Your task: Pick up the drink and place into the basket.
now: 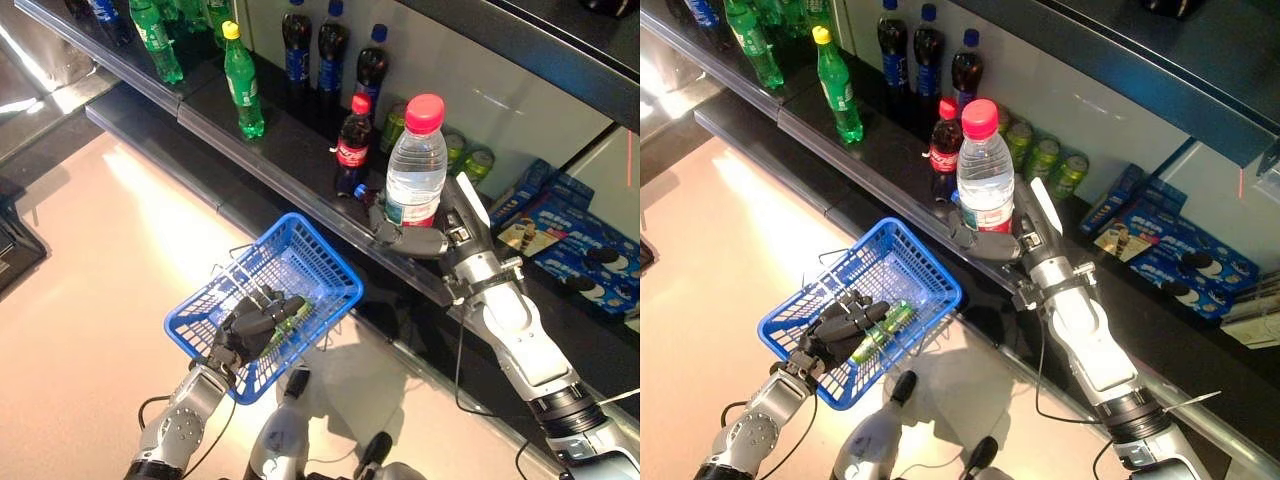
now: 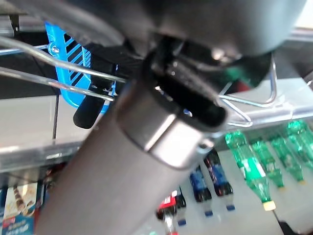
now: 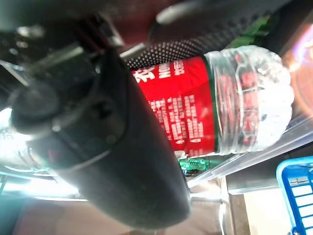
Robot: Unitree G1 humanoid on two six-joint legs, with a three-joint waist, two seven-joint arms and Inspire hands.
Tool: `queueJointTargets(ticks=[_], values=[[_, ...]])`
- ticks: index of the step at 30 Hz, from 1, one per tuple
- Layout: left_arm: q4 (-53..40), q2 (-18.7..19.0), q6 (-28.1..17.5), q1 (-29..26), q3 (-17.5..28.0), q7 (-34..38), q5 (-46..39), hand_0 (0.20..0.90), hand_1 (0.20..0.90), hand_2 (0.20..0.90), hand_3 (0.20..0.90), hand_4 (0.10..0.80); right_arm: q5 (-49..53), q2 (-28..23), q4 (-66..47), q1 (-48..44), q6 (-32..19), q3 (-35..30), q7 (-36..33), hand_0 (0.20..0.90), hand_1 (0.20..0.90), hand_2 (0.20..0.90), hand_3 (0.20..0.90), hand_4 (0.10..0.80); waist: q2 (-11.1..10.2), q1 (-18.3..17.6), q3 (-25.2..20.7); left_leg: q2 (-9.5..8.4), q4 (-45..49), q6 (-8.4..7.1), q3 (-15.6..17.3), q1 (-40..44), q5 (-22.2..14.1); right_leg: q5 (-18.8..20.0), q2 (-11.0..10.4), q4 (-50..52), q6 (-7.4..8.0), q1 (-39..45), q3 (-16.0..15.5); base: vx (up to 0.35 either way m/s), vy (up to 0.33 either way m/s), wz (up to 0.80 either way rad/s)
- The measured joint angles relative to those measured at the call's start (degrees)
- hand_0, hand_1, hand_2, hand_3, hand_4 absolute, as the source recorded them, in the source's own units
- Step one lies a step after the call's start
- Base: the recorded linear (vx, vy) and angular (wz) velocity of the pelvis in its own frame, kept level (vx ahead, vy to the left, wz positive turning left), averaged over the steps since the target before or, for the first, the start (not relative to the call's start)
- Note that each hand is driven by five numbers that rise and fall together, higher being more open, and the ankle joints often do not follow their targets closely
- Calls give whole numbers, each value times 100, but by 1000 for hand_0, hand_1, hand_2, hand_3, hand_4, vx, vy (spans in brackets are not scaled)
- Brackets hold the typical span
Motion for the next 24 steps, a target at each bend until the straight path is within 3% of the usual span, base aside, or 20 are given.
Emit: queueJointTargets(ticks=[7,24], values=[[-511,174,198,0,-66,-44,-6,300,300,300,200,100,-3,-5,-82,-4,-1,148,-117,300,300,300,200,100,-17,119,-10,-30,0,-14,-138,-19,10,-35,-6,0,22,32,-22,14,-15,7],[-550,405,393,0,-66,-102,-63,300,300,300,200,100,-2,-12,-83,-3,-1,199,-156,300,300,300,200,100,-17,95,-10,-23,0,-16,-136,-44,10,-40,-15,0,24,1,-16,0,0,0]])
